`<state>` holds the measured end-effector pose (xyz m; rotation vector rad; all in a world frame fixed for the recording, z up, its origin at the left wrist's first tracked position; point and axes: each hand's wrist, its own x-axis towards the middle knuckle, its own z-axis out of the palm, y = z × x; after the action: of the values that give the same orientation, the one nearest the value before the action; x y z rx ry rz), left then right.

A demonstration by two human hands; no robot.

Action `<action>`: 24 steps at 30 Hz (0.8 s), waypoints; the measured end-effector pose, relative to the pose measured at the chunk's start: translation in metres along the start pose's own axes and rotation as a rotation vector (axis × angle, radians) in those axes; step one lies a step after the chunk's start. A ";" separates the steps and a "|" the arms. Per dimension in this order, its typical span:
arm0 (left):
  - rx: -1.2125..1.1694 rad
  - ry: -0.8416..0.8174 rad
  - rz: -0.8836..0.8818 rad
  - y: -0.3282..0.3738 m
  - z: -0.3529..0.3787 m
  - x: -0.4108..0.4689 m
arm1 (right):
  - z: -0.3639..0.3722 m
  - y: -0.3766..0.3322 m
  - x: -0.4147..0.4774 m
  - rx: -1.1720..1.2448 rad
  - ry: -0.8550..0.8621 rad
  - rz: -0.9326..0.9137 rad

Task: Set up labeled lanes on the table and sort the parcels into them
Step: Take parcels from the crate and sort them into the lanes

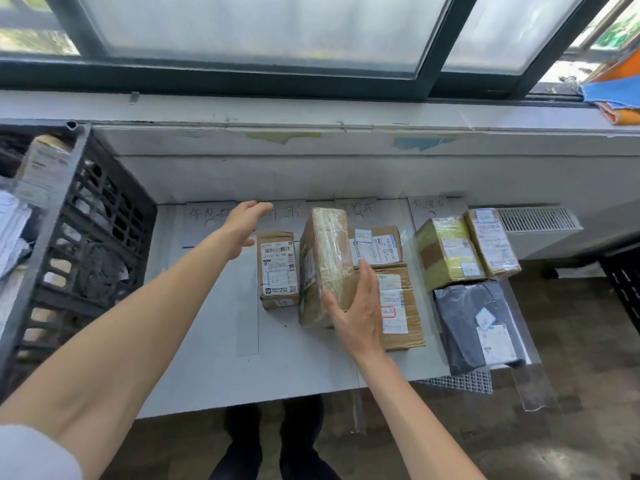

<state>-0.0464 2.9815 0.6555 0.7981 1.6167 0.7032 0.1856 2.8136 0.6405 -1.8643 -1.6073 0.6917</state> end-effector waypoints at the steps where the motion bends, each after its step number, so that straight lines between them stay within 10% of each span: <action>1: 0.019 0.022 0.024 0.000 -0.003 -0.004 | -0.001 -0.007 0.005 -0.024 0.019 -0.043; 11: 1.085 0.322 0.553 0.043 -0.105 -0.084 | 0.040 -0.166 0.072 -0.270 -0.171 -0.422; 24: 1.111 0.690 0.189 -0.015 -0.372 -0.182 | 0.170 -0.382 0.019 -0.353 -0.353 -0.912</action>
<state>-0.3916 2.8155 0.8146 1.6232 2.6262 0.1229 -0.1958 2.8896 0.7944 -1.0052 -2.6495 0.3335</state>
